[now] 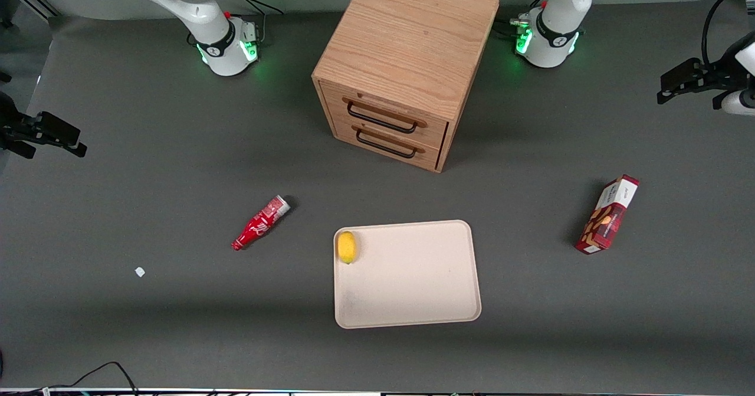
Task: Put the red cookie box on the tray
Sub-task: 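Move the left gripper toward the red plaid cookie box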
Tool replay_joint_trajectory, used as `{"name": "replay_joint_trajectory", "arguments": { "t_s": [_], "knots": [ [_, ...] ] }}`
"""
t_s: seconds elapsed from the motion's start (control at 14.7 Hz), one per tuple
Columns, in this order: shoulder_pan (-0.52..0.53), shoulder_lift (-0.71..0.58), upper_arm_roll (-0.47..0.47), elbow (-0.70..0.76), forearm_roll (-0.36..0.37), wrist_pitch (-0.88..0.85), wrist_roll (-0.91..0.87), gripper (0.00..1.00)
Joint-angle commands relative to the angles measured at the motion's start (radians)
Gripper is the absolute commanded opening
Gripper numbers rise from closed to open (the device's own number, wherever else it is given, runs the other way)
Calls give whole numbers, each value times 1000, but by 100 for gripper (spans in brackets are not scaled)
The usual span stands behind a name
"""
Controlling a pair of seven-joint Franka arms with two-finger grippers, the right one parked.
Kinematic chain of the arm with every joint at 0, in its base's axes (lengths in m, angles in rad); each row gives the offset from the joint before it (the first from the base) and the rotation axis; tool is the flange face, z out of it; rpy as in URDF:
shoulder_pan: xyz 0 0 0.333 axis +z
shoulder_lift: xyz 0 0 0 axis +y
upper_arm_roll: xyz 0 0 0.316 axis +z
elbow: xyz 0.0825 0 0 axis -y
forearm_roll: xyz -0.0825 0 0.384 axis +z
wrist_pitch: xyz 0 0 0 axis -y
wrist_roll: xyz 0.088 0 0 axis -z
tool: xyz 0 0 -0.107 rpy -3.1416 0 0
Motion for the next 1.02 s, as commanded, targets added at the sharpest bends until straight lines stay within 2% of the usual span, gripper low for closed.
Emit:
{"name": "replay_joint_trajectory", "arguments": {
  "t_s": [0.0, 0.55, 0.75, 0.95],
  "knots": [
    [14, 3, -13, 18, 10, -28, -16, 100],
    [16, 9, -2, 43, 12, -19, 17, 100],
    [17, 66, 3, 118, 56, -26, 138, 100],
    [17, 124, 67, 124, 63, -2, 322, 100]
  ]
}}
